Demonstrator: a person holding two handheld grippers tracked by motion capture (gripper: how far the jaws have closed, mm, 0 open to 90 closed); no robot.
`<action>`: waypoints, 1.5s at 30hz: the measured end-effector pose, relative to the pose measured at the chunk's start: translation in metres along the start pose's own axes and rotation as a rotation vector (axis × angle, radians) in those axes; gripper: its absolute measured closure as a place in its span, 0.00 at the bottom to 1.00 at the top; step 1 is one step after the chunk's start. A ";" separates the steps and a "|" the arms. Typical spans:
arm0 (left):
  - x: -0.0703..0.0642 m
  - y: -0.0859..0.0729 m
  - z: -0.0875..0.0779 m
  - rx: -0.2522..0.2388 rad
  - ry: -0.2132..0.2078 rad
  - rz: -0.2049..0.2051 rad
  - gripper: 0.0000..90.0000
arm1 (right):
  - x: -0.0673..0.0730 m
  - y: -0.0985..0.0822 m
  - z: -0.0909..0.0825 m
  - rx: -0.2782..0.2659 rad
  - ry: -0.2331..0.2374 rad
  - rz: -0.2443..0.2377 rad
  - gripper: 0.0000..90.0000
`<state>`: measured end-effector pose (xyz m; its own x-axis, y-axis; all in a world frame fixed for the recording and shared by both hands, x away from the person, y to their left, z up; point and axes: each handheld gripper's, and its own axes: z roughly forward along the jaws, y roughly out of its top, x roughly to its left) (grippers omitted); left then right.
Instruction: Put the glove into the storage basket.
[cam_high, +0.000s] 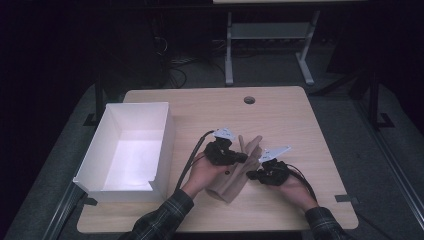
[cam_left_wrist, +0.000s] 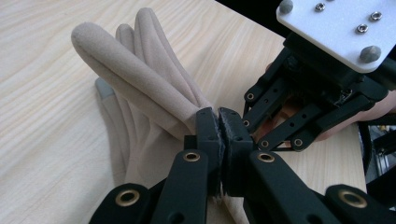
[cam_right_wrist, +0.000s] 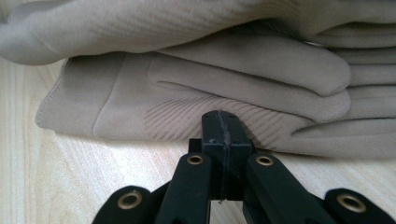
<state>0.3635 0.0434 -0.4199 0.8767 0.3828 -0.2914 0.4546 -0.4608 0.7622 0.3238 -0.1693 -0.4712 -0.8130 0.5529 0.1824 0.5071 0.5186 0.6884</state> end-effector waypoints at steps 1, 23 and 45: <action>-0.001 0.000 0.000 -0.001 0.000 0.001 0.97 | 0.000 0.000 0.000 0.000 -0.002 -0.002 1.00; -0.007 -0.013 0.028 0.077 -0.010 0.004 0.75 | -0.017 -0.015 -0.029 -0.016 -0.072 0.032 0.93; -0.010 -0.030 0.029 0.210 0.061 0.101 0.99 | -0.063 -0.048 -0.055 -0.071 -0.352 0.178 0.27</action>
<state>0.3462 0.0303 -0.4563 0.9111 0.3711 -0.1796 0.3936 -0.6532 0.6468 0.3353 -0.2652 -0.4766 -0.5600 0.8263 0.0603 0.6003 0.3545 0.7169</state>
